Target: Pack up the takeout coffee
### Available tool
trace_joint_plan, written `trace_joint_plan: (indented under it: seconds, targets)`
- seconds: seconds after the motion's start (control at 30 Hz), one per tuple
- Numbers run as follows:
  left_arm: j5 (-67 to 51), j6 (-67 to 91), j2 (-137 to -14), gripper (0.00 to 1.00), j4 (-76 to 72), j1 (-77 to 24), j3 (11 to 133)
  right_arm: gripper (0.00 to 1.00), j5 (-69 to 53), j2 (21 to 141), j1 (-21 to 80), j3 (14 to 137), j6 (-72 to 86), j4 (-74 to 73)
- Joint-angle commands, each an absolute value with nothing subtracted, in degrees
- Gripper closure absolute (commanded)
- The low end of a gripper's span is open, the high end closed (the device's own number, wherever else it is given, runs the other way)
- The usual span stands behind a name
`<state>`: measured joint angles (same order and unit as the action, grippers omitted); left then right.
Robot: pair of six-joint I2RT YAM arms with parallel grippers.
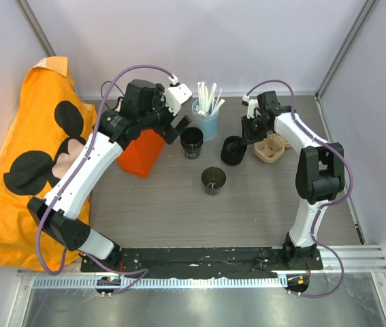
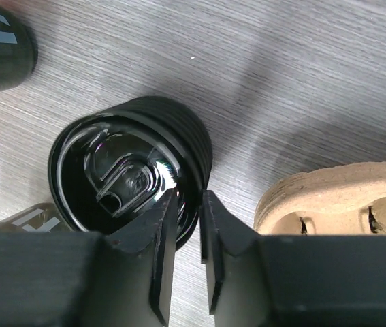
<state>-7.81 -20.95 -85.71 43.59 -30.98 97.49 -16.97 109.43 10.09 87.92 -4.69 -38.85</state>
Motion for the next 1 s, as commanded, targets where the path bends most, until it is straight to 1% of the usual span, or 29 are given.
trace_joint_plan:
  seconds: [0.0, 0.13, 0.5, 0.63, 0.73, 0.77, 0.8, 0.9, 0.97]
  targets:
    - [-9.32, -19.86, -83.85, 0.00, 42.63, -30.59, 98.79, 0.79, -15.65, 108.72, 10.90, 90.79, -4.57, -37.53]
    - [-9.58, -19.60, -84.11, 0.01, 42.45, -30.59, 98.96, 0.85, -15.56, 108.20, 11.25, 91.23, -4.66, -37.53]
    - [-9.58, -20.56, -84.55, 0.00, 42.36, -30.67, 99.14, 0.84, -15.21, 106.79, 11.25, 96.86, -6.06, -41.04]
    - [-12.03, -24.94, -84.29, 0.00, 42.89, -30.59, 97.48, 0.84, -14.94, 105.74, 11.34, 97.12, -7.29, -42.27]
    - [-11.87, -30.74, -84.11, 0.00, 45.78, -31.64, 97.12, 0.84, -15.64, 104.94, 11.25, 100.19, -9.57, -46.48]
    - [-11.95, -35.63, -83.94, 0.00, 47.27, -32.08, 97.47, 0.84, -16.60, 104.85, 11.34, 102.54, -10.28, -49.28]
    - [-11.78, -37.34, -84.20, 0.00, 50.68, -32.60, 99.04, 0.84, -17.05, 104.59, 11.34, 103.70, -10.72, -50.61]
    - [-11.34, -36.82, -85.60, 0.00, 54.40, -32.61, 104.30, 0.83, -19.94, 103.71, 11.34, 107.74, -12.48, -55.36]
    - [-12.91, -39.36, -84.91, 0.00, 54.84, -32.78, 105.03, 0.83, -22.57, 103.45, 11.34, 111.33, -14.49, -59.74]
